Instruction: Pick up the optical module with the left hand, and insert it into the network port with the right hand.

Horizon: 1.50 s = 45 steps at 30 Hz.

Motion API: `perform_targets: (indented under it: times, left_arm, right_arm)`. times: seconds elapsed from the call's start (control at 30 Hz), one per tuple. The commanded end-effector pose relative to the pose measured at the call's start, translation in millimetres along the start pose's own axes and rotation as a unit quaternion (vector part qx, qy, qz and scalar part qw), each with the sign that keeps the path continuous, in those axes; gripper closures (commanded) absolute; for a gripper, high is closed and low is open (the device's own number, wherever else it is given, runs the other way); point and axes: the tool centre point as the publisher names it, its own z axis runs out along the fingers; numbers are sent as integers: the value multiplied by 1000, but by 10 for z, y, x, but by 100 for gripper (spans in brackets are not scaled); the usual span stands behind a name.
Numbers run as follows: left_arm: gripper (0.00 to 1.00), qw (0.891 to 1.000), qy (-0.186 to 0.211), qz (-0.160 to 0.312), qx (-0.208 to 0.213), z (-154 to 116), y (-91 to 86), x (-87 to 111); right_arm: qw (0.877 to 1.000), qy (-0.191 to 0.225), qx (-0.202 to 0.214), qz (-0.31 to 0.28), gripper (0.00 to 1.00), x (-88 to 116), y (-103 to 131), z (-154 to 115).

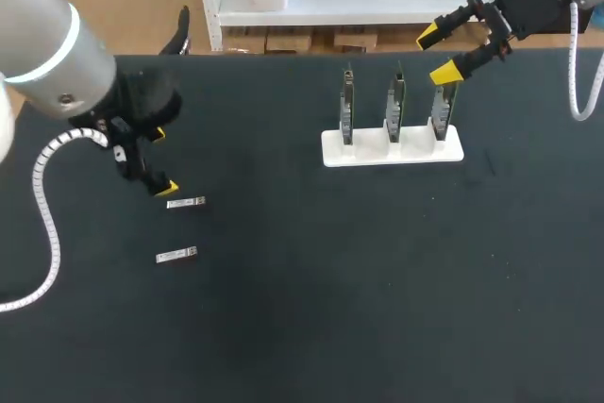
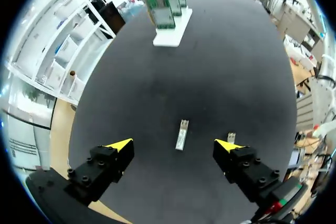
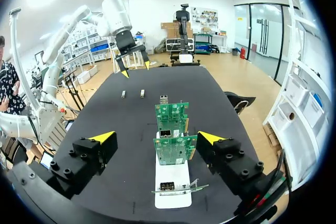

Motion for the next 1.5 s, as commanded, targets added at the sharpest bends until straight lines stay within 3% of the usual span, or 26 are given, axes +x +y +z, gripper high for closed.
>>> perform_targets:
  times: [0.03, 0.27, 0.77, 0.87, 0.93, 1.5]
  left_arm:
    - [0, 1000, 14, 23, 7, 164, -55, -46]
    - [0, 998, 34, 44, 29, 374, -158, 16]
    - [0, 994, 82, 53, 46, 581, -150, 116]
    - [0, 994, 77, 47, 60, 632, -153, 128]
    - [0, 993, 95, 53, 56, 672, -155, 140]
    - [0, 990, 114, 47, 75, 747, -163, 195]
  right_arm:
    - [1000, -1, 1, -1, 0, 3, 12, 2]
    - [1000, -1, 1, -1, 0, 3, 12, 2]
    - [1000, -1, 1, -1, 0, 3, 12, 2]
    - [1000, -1, 1, -1, 0, 3, 12, 2]
    - [1000, -1, 1, -1, 0, 3, 12, 2]
    - [1000, -1, 1, -1, 0, 3, 12, 2]
